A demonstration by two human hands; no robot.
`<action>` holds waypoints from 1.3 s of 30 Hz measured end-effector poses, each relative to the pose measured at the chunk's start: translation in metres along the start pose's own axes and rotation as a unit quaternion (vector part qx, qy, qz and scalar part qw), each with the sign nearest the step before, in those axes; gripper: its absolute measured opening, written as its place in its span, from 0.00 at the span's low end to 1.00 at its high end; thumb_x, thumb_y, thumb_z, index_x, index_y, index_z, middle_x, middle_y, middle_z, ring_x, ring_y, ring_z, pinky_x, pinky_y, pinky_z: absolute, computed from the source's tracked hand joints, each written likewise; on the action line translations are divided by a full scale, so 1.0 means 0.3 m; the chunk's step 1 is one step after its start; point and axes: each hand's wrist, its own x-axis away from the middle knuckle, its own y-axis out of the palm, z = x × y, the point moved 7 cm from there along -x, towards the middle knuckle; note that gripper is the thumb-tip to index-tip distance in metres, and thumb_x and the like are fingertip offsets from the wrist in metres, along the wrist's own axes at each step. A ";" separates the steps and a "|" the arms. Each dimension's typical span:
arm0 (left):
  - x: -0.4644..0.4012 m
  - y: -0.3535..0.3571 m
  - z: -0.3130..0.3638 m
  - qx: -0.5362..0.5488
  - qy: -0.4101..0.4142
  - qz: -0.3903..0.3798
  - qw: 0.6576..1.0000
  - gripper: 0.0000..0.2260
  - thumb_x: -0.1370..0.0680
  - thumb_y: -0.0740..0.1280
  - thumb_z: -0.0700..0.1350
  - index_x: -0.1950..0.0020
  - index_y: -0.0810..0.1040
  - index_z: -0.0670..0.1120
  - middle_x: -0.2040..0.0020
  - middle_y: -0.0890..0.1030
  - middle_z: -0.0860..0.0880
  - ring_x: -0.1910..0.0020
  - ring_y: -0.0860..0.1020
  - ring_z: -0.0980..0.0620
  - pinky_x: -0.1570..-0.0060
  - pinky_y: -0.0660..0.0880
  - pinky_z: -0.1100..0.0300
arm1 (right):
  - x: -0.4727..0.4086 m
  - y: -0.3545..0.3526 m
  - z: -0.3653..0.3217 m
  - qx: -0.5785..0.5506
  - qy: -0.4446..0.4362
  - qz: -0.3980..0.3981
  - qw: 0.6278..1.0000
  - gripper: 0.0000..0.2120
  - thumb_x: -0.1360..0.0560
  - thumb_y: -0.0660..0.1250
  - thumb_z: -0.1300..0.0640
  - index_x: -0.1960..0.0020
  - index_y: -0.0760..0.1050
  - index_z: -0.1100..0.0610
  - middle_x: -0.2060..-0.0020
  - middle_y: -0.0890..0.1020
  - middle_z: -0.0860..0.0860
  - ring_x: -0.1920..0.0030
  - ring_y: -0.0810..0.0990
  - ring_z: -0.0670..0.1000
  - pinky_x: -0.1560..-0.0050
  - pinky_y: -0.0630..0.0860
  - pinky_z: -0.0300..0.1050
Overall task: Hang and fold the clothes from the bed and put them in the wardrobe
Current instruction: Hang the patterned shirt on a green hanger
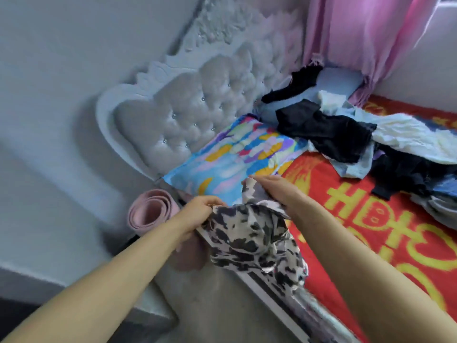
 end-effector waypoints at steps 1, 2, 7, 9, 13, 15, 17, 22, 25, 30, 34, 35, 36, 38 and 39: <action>0.049 -0.080 0.003 0.014 0.018 0.040 0.999 0.17 0.25 0.57 0.26 0.58 0.80 0.44 0.63 0.80 0.48 0.63 0.76 0.53 0.64 0.71 0.64 | 0.014 0.105 -0.053 0.028 -0.027 -0.003 0.999 0.09 0.21 0.64 0.58 0.56 0.80 0.59 0.68 0.83 0.51 0.70 0.81 0.46 0.70 0.76 0.36; 0.102 -0.153 0.010 0.039 0.036 0.074 0.996 0.16 0.23 0.57 0.29 0.56 0.79 0.45 0.61 0.79 0.48 0.61 0.76 0.53 0.61 0.70 0.63 | 0.028 0.205 -0.097 0.066 -0.059 -0.008 0.996 0.08 0.21 0.64 0.59 0.57 0.80 0.58 0.69 0.82 0.51 0.70 0.81 0.47 0.69 0.77 0.38; 0.389 -0.396 0.036 0.024 0.075 0.073 0.994 0.14 0.21 0.60 0.58 0.46 0.79 0.52 0.52 0.83 0.55 0.53 0.79 0.57 0.53 0.76 0.59 | 0.134 0.723 -0.178 0.363 -0.190 -0.075 0.909 0.06 0.25 0.65 0.65 0.55 0.78 0.55 0.60 0.81 0.57 0.58 0.76 0.51 0.53 0.73 0.47; 0.500 -0.517 0.038 -0.047 0.088 0.113 0.989 0.18 0.22 0.63 0.58 0.41 0.77 0.47 0.46 0.81 0.48 0.49 0.78 0.53 0.46 0.75 0.54 | 0.179 0.888 -0.183 0.385 -0.204 -0.104 0.894 0.09 0.25 0.65 0.66 0.57 0.77 0.52 0.61 0.81 0.56 0.60 0.75 0.49 0.58 0.72 0.42; 0.724 -0.716 0.041 -0.035 0.154 0.152 0.976 0.08 0.22 0.68 0.41 0.44 0.78 0.45 0.52 0.82 0.45 0.54 0.78 0.56 0.49 0.76 0.59 | 0.273 1.159 -0.273 0.443 -0.275 -0.160 0.838 0.07 0.25 0.67 0.60 0.54 0.77 0.48 0.70 0.78 0.44 0.71 0.73 0.42 0.68 0.68 0.33; 0.828 -0.807 0.025 -0.069 0.150 0.199 0.966 0.07 0.24 0.67 0.39 0.50 0.78 0.51 0.58 0.81 0.51 0.58 0.79 0.56 0.56 0.75 0.63 | 0.320 1.289 -0.301 0.506 -0.306 -0.194 0.783 0.08 0.25 0.66 0.59 0.54 0.76 0.46 0.72 0.77 0.44 0.73 0.73 0.41 0.69 0.68 0.34; 0.926 -0.900 0.001 -0.123 0.128 0.268 0.947 0.08 0.26 0.67 0.40 0.57 0.73 0.54 0.63 0.77 0.54 0.64 0.77 0.56 0.68 0.70 0.70 | 0.352 1.399 -0.303 0.573 -0.312 -0.225 0.724 0.07 0.26 0.66 0.57 0.53 0.76 0.46 0.69 0.76 0.44 0.71 0.73 0.41 0.65 0.70 0.36; 1.202 -1.071 -0.079 -0.178 0.075 0.411 0.891 0.07 0.23 0.63 0.40 0.55 0.73 0.53 0.61 0.78 0.55 0.63 0.76 0.53 0.68 0.70 0.61 | 0.453 1.662 -0.283 0.684 -0.372 -0.264 0.570 0.06 0.26 0.65 0.52 0.49 0.75 0.49 0.64 0.73 0.41 0.63 0.74 0.44 0.61 0.66 0.40; 1.392 -1.187 -0.085 -0.094 0.066 0.509 0.853 0.13 0.23 0.57 0.37 0.58 0.78 0.50 0.69 0.75 0.51 0.70 0.72 0.52 0.71 0.65 0.60 | 0.508 1.806 -0.246 0.696 -0.437 -0.278 0.497 0.01 0.25 0.62 0.56 0.55 0.71 0.51 0.58 0.78 0.50 0.52 0.77 0.55 0.57 0.66 0.41; 1.702 -1.339 -0.095 -0.132 -0.004 0.618 0.775 0.12 0.24 0.57 0.34 0.56 0.79 0.39 0.69 0.76 0.48 0.73 0.70 0.55 0.76 0.62 0.66 | 0.541 1.950 -0.161 0.673 -0.448 -0.282 0.517 0.10 0.24 0.58 0.60 0.46 0.75 0.57 0.49 0.81 0.57 0.49 0.78 0.58 0.54 0.71 0.43; 1.791 -1.350 -0.149 -0.261 -0.063 0.601 0.753 0.06 0.23 0.61 0.40 0.50 0.77 0.46 0.53 0.77 0.45 0.56 0.76 0.47 0.58 0.72 0.56 | 0.669 2.130 -0.194 0.584 -0.524 -0.311 0.536 0.12 0.25 0.57 0.66 0.46 0.76 0.60 0.50 0.81 0.57 0.48 0.78 0.57 0.53 0.73 0.45; 1.771 -1.352 -0.178 -0.260 -0.068 0.571 0.776 0.03 0.23 0.64 0.42 0.51 0.75 0.47 0.53 0.77 0.46 0.56 0.76 0.48 0.58 0.72 0.55 | 0.697 2.182 -0.204 0.571 -0.536 -0.317 0.535 0.13 0.26 0.57 0.67 0.45 0.76 0.60 0.50 0.81 0.57 0.48 0.78 0.58 0.50 0.74 0.48; 1.744 -1.361 -0.213 -0.246 -0.076 0.543 0.800 0.02 0.24 0.66 0.44 0.52 0.74 0.47 0.54 0.77 0.47 0.57 0.76 0.49 0.59 0.71 0.56 | 0.722 2.233 -0.210 0.561 -0.543 -0.325 0.533 0.15 0.27 0.57 0.67 0.44 0.76 0.60 0.49 0.81 0.58 0.47 0.78 0.58 0.48 0.74 0.51; 1.717 -1.417 -0.282 -0.224 -0.082 0.541 0.806 0.02 0.23 0.65 0.44 0.52 0.74 0.46 0.56 0.79 0.46 0.58 0.76 0.49 0.61 0.70 0.56 | 0.756 2.327 -0.200 0.562 -0.551 -0.335 0.518 0.17 0.27 0.58 0.67 0.42 0.76 0.57 0.48 0.81 0.57 0.47 0.78 0.58 0.46 0.75 0.52; 1.729 -1.466 -0.304 -0.216 -0.075 0.569 0.790 0.01 0.22 0.63 0.42 0.53 0.74 0.46 0.57 0.79 0.46 0.59 0.76 0.50 0.62 0.69 0.58 | 0.755 2.371 -0.188 0.574 -0.551 -0.331 0.507 0.16 0.27 0.58 0.65 0.42 0.75 0.56 0.48 0.80 0.56 0.47 0.78 0.58 0.48 0.76 0.52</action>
